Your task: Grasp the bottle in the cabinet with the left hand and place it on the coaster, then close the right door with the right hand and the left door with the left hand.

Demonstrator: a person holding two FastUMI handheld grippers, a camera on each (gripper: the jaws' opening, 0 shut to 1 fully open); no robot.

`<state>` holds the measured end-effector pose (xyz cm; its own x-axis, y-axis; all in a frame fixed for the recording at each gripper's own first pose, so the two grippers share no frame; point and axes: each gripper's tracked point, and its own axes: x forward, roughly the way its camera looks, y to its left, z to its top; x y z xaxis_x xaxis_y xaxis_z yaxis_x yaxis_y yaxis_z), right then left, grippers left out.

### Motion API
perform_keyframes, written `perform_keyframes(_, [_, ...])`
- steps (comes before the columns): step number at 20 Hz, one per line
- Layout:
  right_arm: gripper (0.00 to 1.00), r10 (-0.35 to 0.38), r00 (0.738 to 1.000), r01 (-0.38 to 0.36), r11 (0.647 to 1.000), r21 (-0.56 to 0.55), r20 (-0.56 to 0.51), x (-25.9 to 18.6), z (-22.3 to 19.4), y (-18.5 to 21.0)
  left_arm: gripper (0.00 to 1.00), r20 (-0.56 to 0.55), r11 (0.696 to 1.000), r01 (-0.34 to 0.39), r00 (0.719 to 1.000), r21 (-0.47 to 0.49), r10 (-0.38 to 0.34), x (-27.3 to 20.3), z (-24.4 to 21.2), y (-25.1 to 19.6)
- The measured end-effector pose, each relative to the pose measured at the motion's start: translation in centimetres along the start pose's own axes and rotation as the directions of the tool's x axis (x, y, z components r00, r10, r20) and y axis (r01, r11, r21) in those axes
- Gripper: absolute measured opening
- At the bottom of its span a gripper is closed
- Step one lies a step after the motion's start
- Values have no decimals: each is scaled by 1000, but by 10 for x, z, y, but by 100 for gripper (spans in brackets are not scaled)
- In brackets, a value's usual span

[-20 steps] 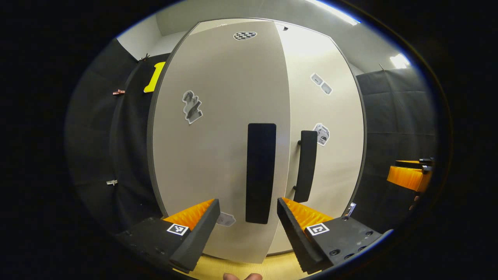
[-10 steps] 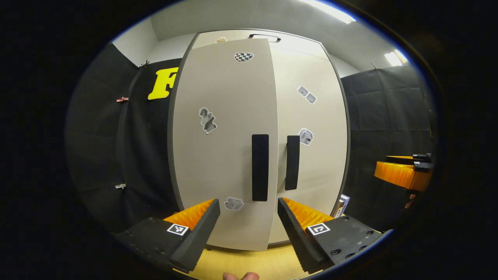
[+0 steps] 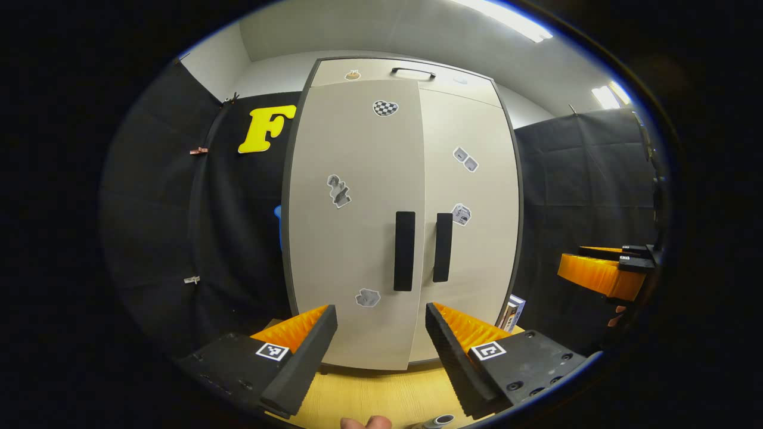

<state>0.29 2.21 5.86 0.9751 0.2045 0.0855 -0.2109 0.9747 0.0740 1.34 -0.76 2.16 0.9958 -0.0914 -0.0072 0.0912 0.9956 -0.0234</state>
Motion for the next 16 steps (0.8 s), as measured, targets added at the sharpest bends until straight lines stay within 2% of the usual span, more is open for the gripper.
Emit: perform_keyframes(16, [97, 1, 1000, -1, 1000, -8, -4, -28, -2, 19, 95, 13, 1000, -11, 1000, 6, 11, -47, 4, 7])
